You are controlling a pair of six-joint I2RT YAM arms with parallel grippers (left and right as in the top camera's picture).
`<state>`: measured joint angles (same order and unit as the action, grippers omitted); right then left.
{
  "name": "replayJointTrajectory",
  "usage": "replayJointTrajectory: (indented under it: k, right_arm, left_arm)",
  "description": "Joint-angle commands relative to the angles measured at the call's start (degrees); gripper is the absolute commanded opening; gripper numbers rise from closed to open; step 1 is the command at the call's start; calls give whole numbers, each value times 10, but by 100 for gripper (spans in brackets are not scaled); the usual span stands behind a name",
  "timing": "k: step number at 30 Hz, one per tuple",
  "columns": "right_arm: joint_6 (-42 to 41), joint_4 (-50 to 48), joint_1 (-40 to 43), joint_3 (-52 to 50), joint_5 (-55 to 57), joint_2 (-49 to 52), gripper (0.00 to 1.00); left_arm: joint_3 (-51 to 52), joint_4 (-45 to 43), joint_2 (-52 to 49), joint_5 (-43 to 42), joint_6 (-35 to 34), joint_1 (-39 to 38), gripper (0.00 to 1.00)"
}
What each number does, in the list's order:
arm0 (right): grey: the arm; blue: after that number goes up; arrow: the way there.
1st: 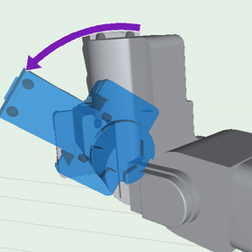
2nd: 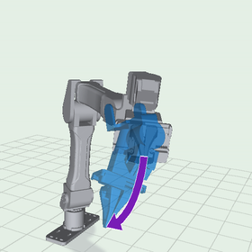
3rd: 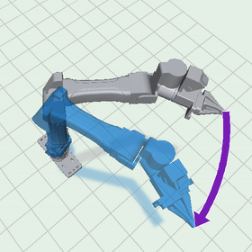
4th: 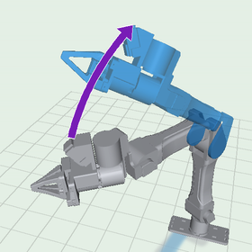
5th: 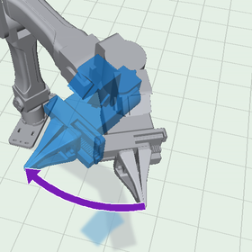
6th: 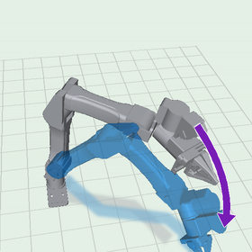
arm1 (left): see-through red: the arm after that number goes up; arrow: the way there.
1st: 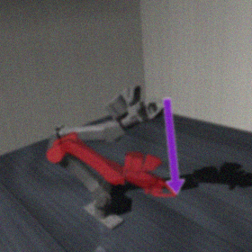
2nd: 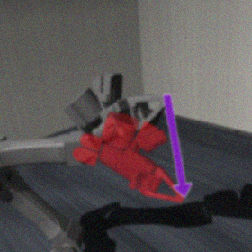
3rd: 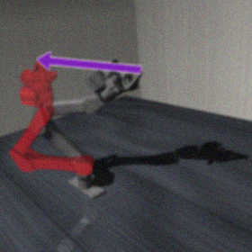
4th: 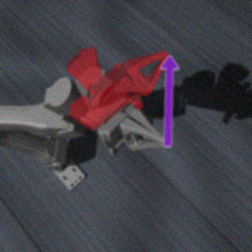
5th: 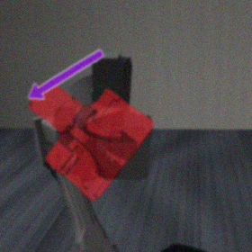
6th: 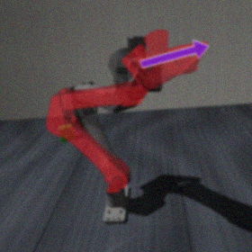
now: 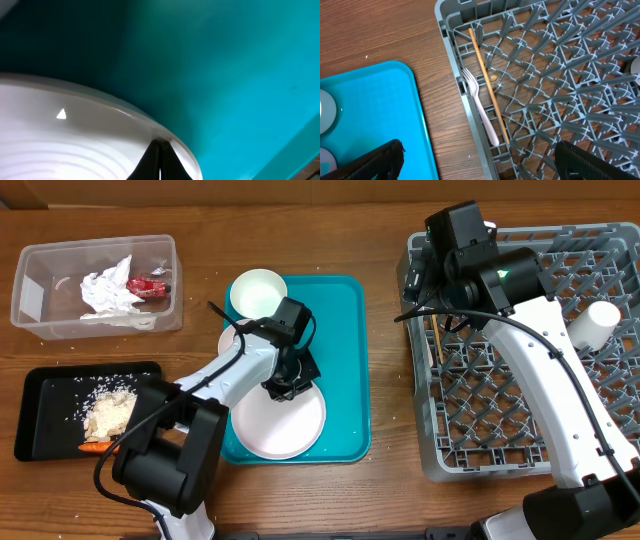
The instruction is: Sort waste into correct bins and load items into the dishwasher rack
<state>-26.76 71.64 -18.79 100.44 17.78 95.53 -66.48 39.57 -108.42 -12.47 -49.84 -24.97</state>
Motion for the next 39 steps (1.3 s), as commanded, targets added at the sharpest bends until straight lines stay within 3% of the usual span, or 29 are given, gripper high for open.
replayJointTrajectory:
  k: [1,10,16,23,29,33,34,35,36,37,39]
  right_arm:
    - [-3,-2,0,8,-1,-3,100]
    - [-3,-2,0,8,-1,-3,100]
    - [-3,-2,0,8,-1,-3,100]
    - [-3,-2,0,8,-1,-3,100]
    - [-3,-2,0,8,-1,-3,100]
    - [-3,-2,0,8,-1,-3,100]
    - [-3,-2,0,8,-1,-3,100]
    - [-3,-2,0,8,-1,-3,100]
    - [-3,-2,0,8,-1,-3,100]
    - [-8,-6,0,8,-5,-3,100]
    - [-29,-35,0,8,-47,-3,100]
  left_arm:
    - [16,-32,-9,2,-23,-18,4]
    - [9,-125,-25,14,-33,-51,4]
    - [-73,-123,-25,-14,48,-54,4]
    - [-309,82,-25,-9,168,-56,4]
    - [-506,325,-25,116,164,-11,12]
    - [-599,443,-25,181,164,56,28]
    - [-616,465,-25,195,164,78,36]
    - [-628,482,-25,205,164,99,52]
    - [-636,493,-25,210,164,120,85]
    - [-640,501,-25,210,165,145,100]
    - [-639,516,-25,210,165,191,100]
